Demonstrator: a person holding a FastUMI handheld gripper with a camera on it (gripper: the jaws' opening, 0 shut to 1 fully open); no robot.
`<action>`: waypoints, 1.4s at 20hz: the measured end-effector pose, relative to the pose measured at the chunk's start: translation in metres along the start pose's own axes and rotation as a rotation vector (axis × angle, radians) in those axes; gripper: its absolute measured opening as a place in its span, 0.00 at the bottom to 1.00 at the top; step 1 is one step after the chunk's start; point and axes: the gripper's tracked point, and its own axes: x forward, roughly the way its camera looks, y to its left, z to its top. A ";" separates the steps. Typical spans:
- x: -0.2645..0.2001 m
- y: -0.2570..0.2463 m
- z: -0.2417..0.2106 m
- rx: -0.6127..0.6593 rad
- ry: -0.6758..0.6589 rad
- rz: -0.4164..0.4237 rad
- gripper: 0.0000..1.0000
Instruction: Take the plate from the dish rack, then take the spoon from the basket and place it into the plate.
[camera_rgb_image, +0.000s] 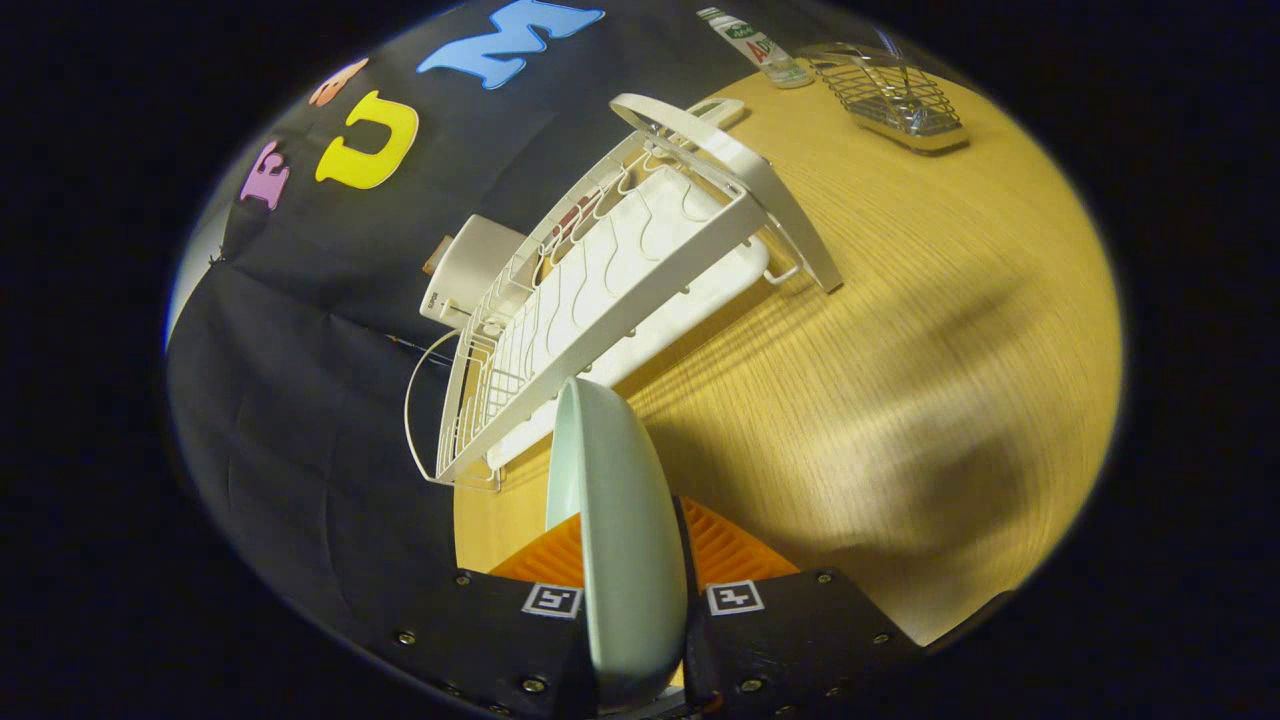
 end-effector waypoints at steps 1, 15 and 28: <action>0.009 -0.004 -0.003 0.016 0.020 0.005 0.31; 0.003 -0.003 0.006 -0.054 -0.013 -0.029 0.76; -0.096 -0.039 0.101 -0.483 -0.375 -0.504 0.98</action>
